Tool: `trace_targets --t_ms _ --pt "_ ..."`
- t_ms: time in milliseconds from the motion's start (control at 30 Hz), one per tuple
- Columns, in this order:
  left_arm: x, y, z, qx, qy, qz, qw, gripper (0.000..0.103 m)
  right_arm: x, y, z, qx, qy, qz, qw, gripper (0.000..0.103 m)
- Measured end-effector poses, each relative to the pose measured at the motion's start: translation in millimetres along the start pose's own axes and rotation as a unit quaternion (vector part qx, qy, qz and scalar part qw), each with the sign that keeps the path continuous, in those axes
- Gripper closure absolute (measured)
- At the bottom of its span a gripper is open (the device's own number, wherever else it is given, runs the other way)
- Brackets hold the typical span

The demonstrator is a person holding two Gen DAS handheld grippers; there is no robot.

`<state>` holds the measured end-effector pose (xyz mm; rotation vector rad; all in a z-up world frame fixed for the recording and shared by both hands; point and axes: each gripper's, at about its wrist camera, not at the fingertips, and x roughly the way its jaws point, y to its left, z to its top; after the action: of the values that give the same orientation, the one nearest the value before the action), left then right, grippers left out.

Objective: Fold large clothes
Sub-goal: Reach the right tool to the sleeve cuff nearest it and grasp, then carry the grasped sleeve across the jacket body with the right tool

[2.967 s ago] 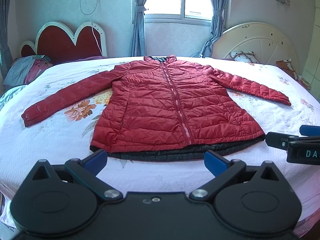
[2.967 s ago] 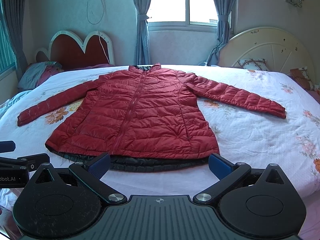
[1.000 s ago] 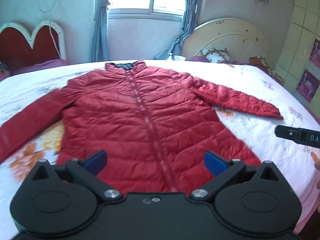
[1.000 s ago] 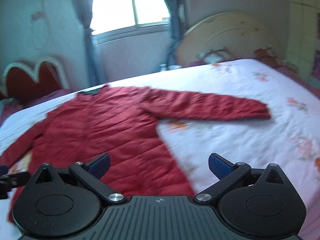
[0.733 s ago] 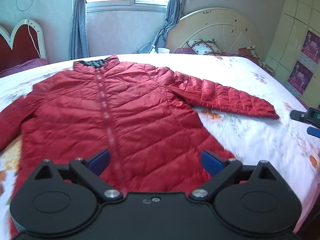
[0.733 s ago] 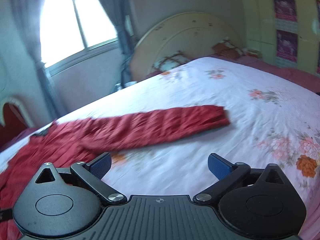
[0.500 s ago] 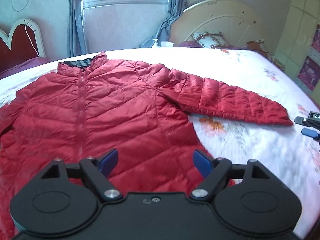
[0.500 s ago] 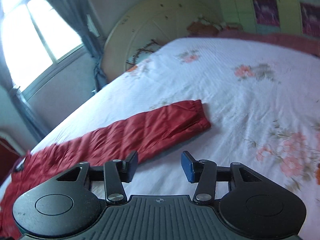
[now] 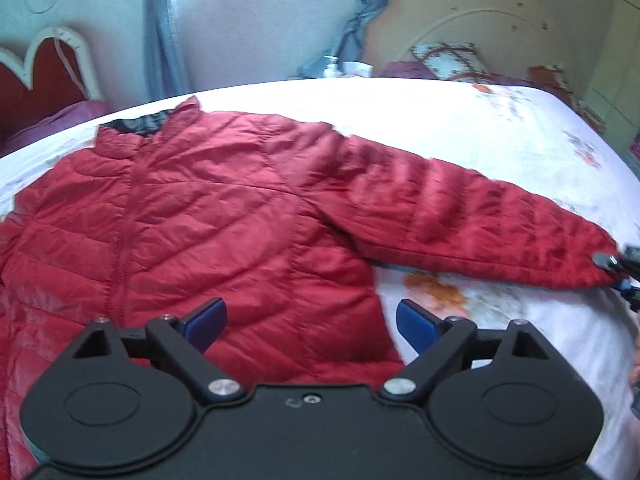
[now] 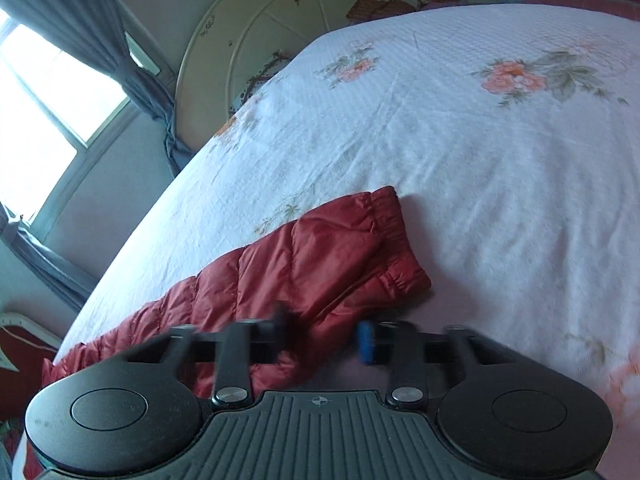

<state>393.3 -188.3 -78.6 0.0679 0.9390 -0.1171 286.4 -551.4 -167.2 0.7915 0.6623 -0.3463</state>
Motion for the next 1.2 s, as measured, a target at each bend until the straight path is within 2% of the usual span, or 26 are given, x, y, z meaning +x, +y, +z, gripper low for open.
trace_targets --t_ms 33,100,233,333,467,600,767,833,933,1000,1033,1067,1100,1133,1167,1200 --pt "0.8 6.9 2.2 -0.008 0.0 0.005 1.0 0.012 3.0 2.1 2.7 -0.005 0.001 0.001 1.0 0.089" --pt "1.3 21.8 6.1 -0.022 -0.004 0.014 0.9997 0.012 3.3 16.0 5.6 -0.045 -0.01 0.002 0.999 0.095" --pt "0.9 59.5 6.9 -0.049 -0.006 0.031 0.9983 0.012 -11.7 70.8 0.7 -0.148 -0.047 0.043 0.987 0.096" --pt "1.6 90.8 3.7 -0.057 0.0 0.029 0.9979 0.014 -17.9 131.0 -20.6 -0.23 -0.059 0.08 0.968 0.096" --pt "-0.6 134.0 0.7 -0.074 -0.011 0.012 0.9971 0.023 -14.4 210.9 -74.5 -0.311 -0.045 0.125 0.941 0.096" --pt "2.4 184.6 2.5 -0.088 -0.023 0.009 0.9958 0.021 -7.2 286.8 -145.8 -0.377 -0.005 0.158 0.912 0.096" --pt "2.5 246.2 -0.7 -0.107 -0.031 -0.009 0.9937 0.017 31.0 355.7 -239.6 -0.442 0.053 0.172 0.879 0.096" --pt "-1.0 267.1 -5.1 -0.121 -0.035 -0.017 0.9919 0.019 44.4 375.3 -275.0 -0.458 0.071 0.171 0.869 0.096" --pt "-6.5 291.1 -11.0 -0.14 -0.041 -0.037 0.9886 0.021 63.3 395.1 -314.0 -0.465 0.097 0.17 0.863 0.096" --pt "-4.8 300.4 -12.0 -0.147 -0.038 -0.053 0.987 0.021 68.7 404.4 -332.0 -0.474 0.097 0.173 0.858 0.095" --pt "-2.6 302.2 -11.2 -0.148 -0.036 -0.064 0.9862 0.021 67.1 408.1 -339.5 -0.484 0.085 0.172 0.854 0.093" --pt "0.2 302.7 -10.0 -0.149 -0.033 -0.077 0.9853 0.021 63.9 413.8 -347.4 -0.501 0.069 0.161 0.848 0.083" --pt "3.5 301.3 -8.3 -0.148 -0.032 -0.089 0.9845 0.02 55.2 414.9 -351.9 -0.517 0.051 0.147 0.842 0.035" --pt "6.9 298.7 -6.4 -0.146 -0.031 -0.099 0.9837 0.016 47.9 413.4 -351.4 -0.521 0.023 0.147 0.84 0.01" --pt "10.6 294.7 -4.0 -0.145 -0.032 -0.107 0.9831 0.01 33.7 408.5 -349.1 -0.522 0.005 0.162 0.837 0.01" --pt "15.0 288.7 -0.7 -0.141 -0.034 -0.115 0.9827 0.008 29.8 404.6 -344.1 -0.524 0.004 0.16 0.837 0.01"
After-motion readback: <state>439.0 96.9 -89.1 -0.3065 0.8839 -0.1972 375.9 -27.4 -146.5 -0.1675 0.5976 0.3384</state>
